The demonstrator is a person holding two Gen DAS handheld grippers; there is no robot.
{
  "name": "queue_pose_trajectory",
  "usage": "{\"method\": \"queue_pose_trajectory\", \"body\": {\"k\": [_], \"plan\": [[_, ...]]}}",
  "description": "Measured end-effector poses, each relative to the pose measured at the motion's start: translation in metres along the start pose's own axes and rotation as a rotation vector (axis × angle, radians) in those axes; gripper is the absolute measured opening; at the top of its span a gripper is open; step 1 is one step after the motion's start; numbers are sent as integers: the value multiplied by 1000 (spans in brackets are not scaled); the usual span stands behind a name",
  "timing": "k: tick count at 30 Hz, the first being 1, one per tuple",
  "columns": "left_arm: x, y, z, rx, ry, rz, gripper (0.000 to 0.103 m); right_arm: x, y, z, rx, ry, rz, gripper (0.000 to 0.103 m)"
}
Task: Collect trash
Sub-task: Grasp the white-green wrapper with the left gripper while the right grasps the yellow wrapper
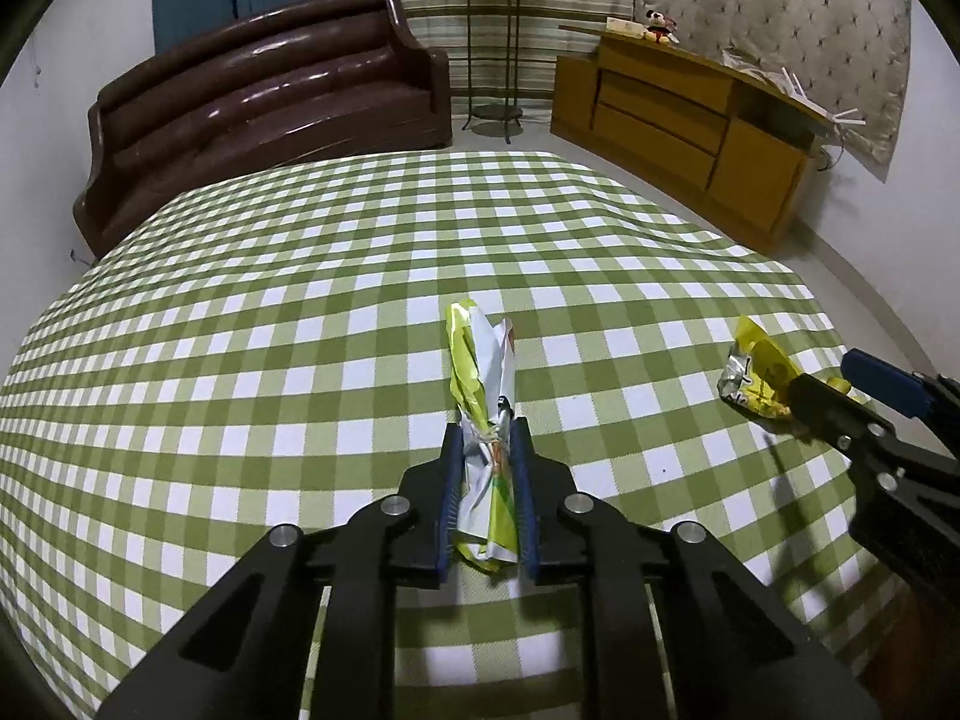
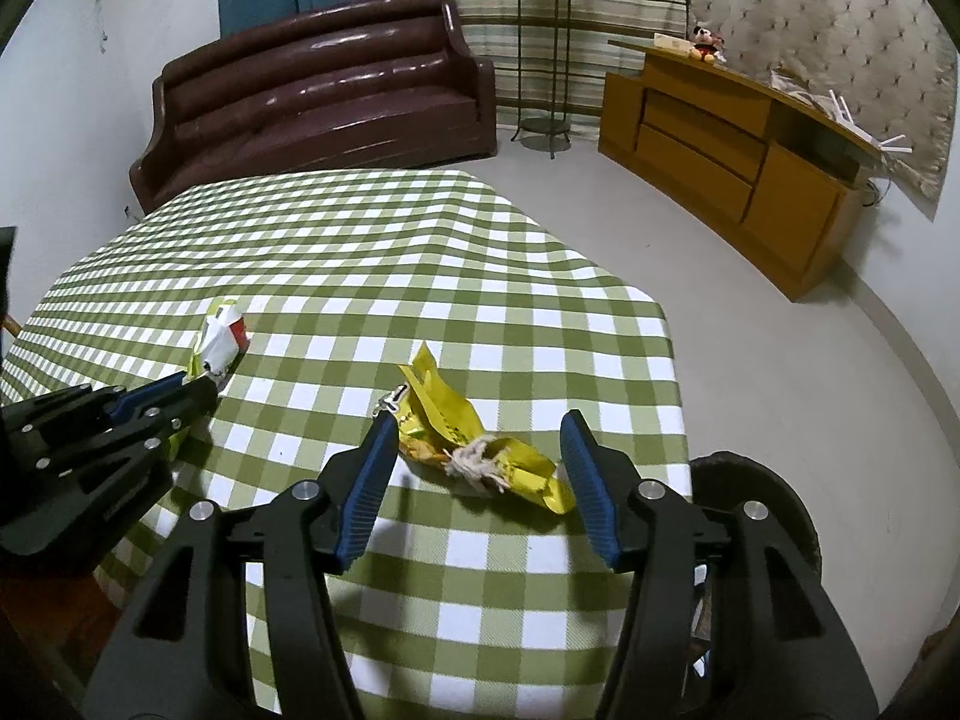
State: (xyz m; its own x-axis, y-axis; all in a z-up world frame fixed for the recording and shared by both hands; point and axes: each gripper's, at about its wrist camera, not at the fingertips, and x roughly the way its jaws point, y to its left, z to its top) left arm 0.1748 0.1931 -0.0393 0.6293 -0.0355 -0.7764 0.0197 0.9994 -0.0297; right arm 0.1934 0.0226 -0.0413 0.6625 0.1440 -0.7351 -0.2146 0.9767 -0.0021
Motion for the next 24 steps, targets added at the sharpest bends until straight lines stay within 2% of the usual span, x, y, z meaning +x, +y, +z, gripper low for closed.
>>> {"method": "queue_pose_trajectory", "body": {"k": [12,20,24], "plan": [[-13,28,-12,-31,0,7,17,6,19,-6,-36,50,52,55],[-19,38,-12,-47,-8,15,17,5,21,-2,-40,37,10,55],[-18,41,-11,-52,-7,20,17,11,25,2,-50,46,19,55]]}}
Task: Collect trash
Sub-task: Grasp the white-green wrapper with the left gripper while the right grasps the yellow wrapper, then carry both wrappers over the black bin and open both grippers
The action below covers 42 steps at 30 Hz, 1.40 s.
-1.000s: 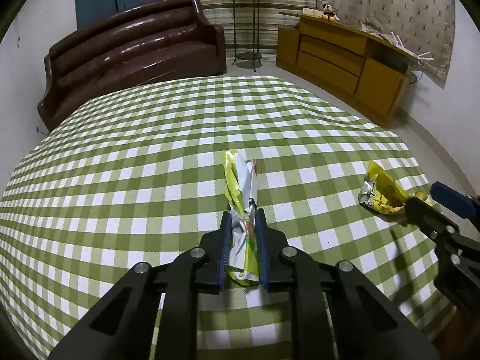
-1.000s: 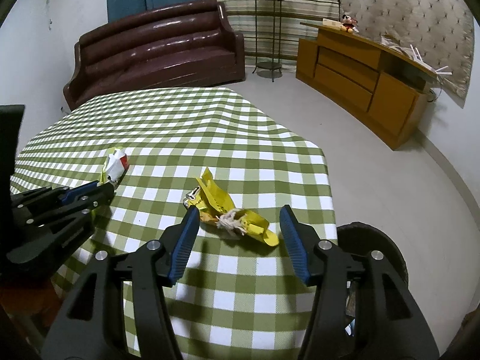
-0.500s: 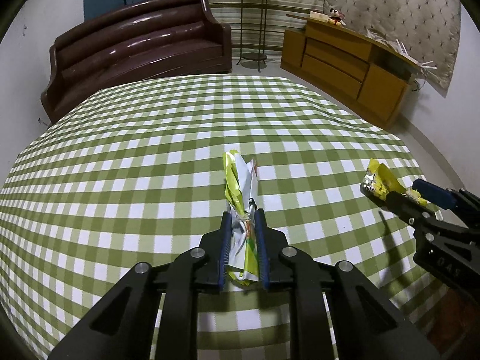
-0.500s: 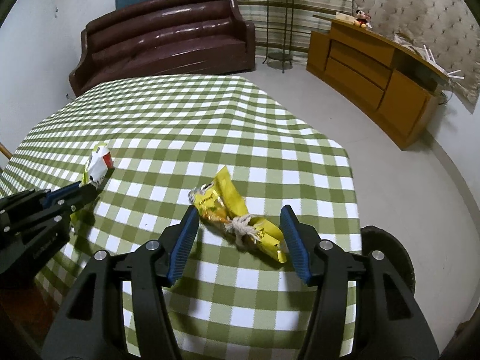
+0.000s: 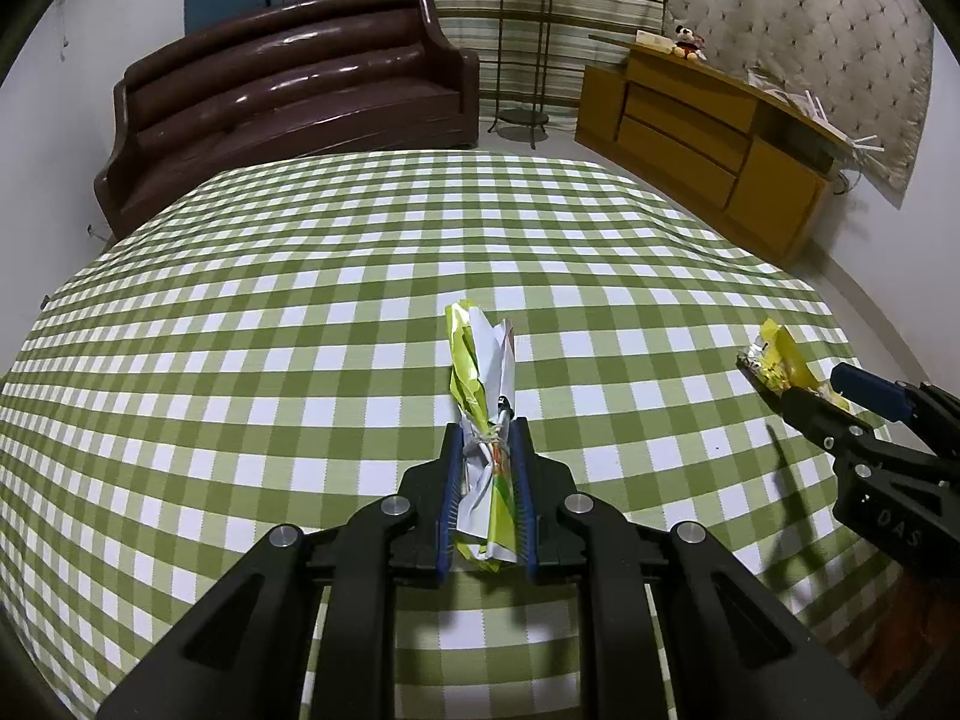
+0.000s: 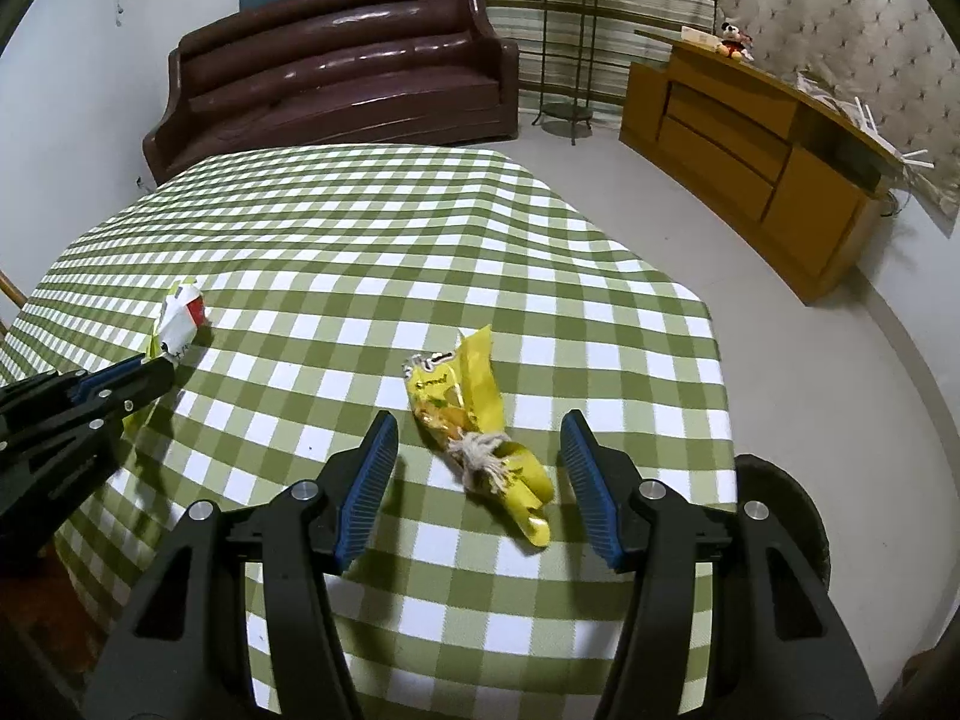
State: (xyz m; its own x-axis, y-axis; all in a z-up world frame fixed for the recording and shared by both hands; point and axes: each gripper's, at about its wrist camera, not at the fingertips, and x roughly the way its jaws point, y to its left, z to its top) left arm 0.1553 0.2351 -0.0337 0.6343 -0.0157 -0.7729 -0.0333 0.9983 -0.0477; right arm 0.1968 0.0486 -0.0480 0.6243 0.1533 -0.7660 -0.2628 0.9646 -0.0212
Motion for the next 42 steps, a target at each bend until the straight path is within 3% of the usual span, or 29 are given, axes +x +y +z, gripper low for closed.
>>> {"method": "queue_pose_trajectory", "body": {"k": [4,8,14,29,42], "plan": [[1,1,1,-3,1,2,17,6,5,1,-5,11,-5,54],[0,3,-1,-9,3,4,17,8,7,0,-12,21,-11,37],[-1,3,-2,-15,6,2,17,7,13,-5,-22,19,-13,22],[-22,-18,-15,-1,-12,-16,17,-33,11,-33,32,-42,-10,22],[-44,-73,-28,74,-36,-82,17,-82,-37,-68,123,-99,-67,22]]}}
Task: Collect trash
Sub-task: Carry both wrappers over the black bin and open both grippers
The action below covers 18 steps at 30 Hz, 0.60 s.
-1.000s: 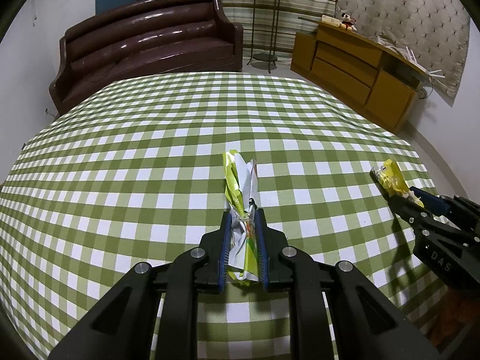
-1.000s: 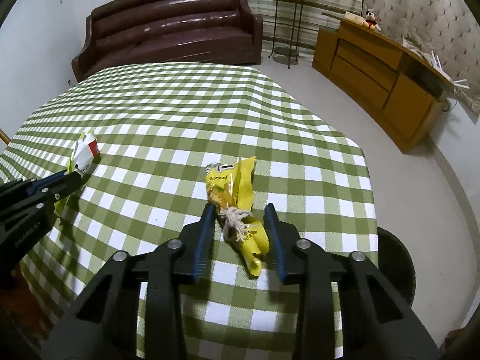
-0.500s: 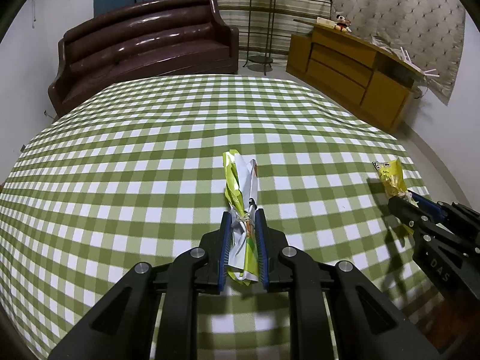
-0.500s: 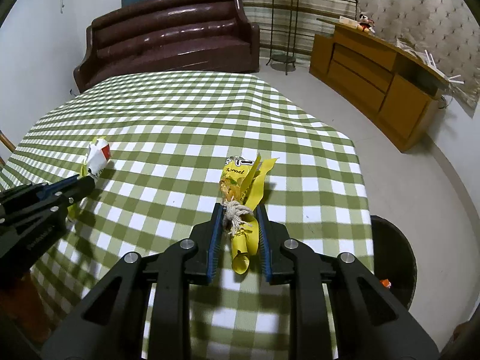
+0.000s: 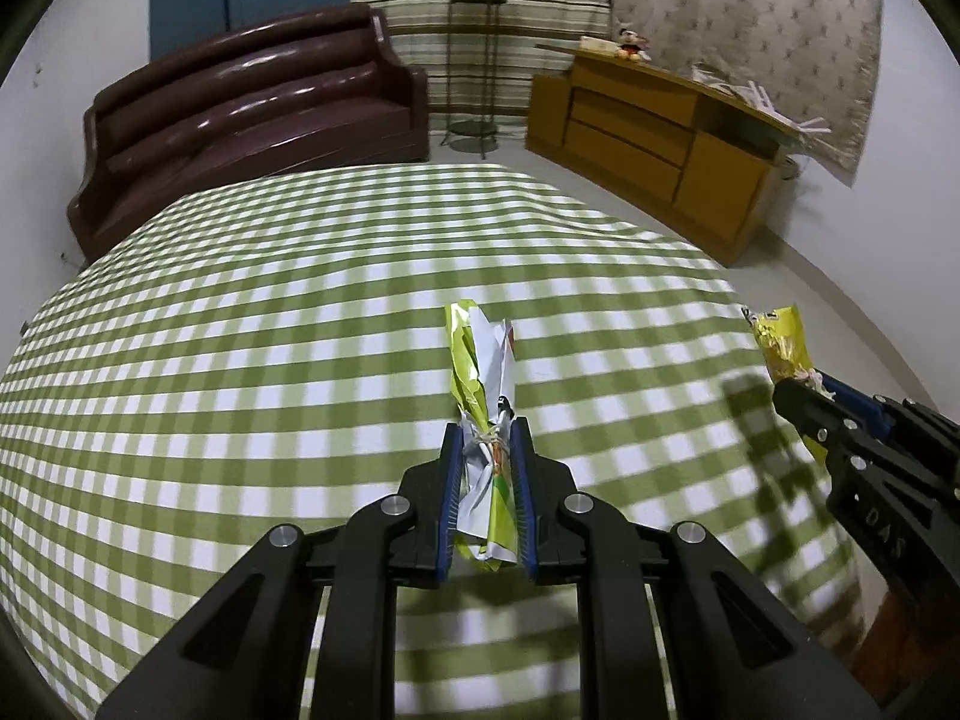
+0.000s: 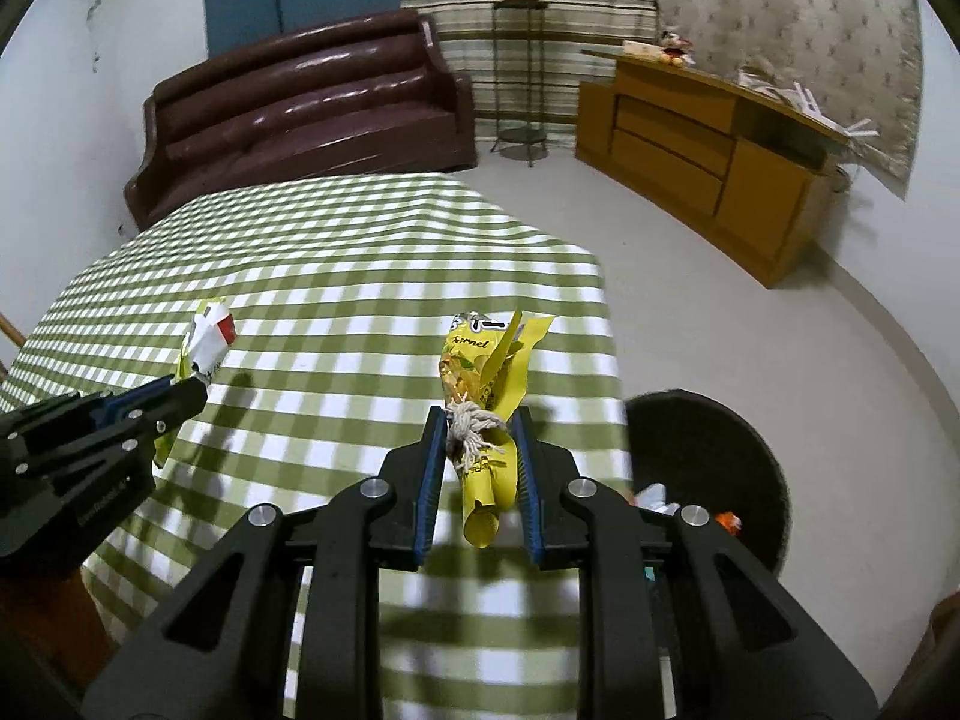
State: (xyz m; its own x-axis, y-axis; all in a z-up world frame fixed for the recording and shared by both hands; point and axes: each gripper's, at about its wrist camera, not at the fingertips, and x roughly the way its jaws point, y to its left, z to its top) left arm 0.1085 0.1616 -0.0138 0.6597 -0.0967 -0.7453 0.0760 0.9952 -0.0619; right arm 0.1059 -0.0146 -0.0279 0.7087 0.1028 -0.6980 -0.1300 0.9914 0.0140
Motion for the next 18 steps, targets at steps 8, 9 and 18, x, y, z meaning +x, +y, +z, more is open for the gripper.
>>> {"method": "queue_pose_trajectory", "body": {"k": [8,9,18], "plan": [[-3,-61,0,83,-17,-78,17,-20,-52,-14,70,-23,-79,22],[-3,-69,1,94,-20,-88,17,-22,-57,-16,77,-24,-86,22],[6,-134,2,174,-33,-154,17,-32,-101,-28,141,-36,-143,22]]}}
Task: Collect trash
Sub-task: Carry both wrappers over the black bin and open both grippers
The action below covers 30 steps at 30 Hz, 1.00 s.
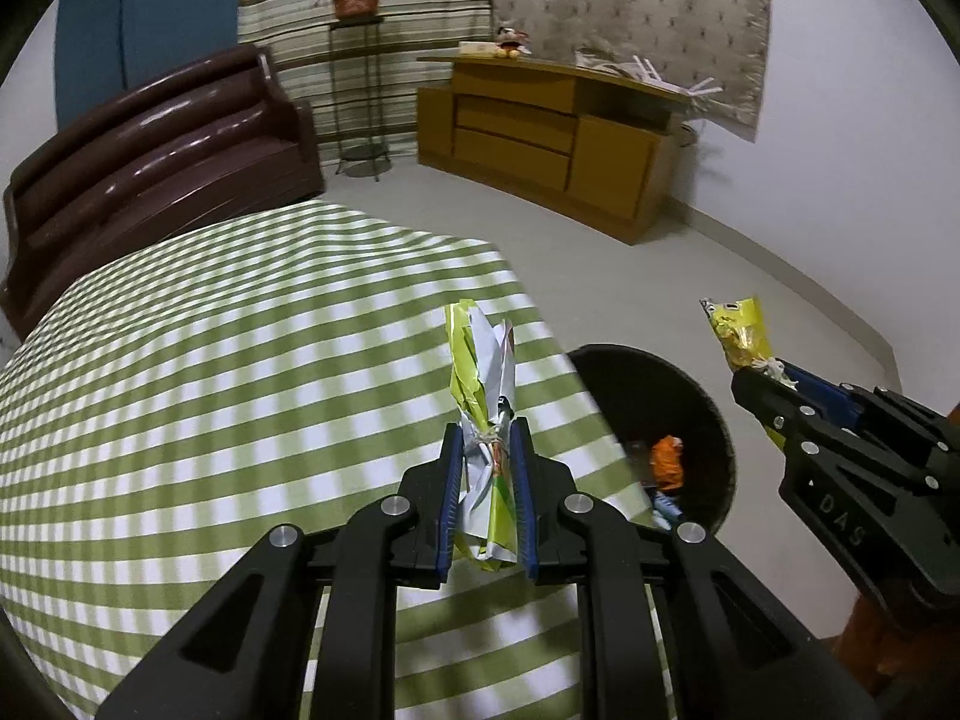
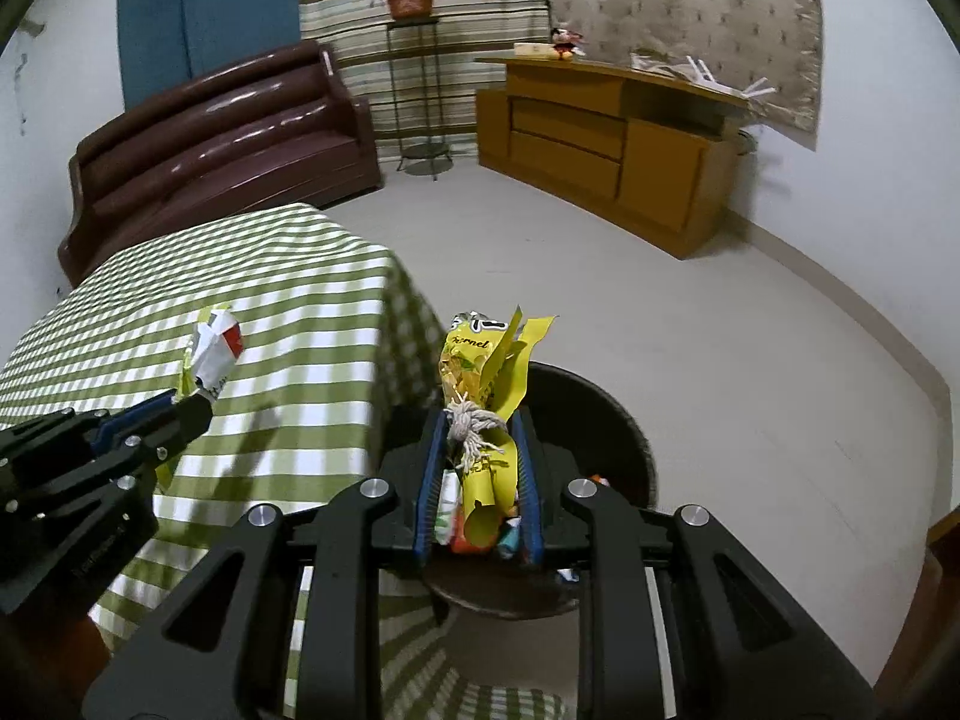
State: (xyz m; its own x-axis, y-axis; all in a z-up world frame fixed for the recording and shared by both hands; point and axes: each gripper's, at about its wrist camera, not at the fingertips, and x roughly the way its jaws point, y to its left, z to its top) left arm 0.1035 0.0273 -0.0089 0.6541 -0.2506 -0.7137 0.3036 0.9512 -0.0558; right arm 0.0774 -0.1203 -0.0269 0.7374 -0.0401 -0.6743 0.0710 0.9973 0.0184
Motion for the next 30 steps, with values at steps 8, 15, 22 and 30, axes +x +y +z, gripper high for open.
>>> {"method": "queue_pose_trajectory", "body": {"k": [8,15,22,30], "plan": [[15,-28,6,44,-7,-24,17,6,-22,-1,31,0,-22,22],[30,-39,14,72,-4,-31,17,15,-34,-2,50,5,-28,22],[41,-48,18,92,-4,-34,17,22,-37,-1,65,11,-32,22],[49,-47,17,97,8,-31,17,30,-42,3,76,13,-33,22]]}}
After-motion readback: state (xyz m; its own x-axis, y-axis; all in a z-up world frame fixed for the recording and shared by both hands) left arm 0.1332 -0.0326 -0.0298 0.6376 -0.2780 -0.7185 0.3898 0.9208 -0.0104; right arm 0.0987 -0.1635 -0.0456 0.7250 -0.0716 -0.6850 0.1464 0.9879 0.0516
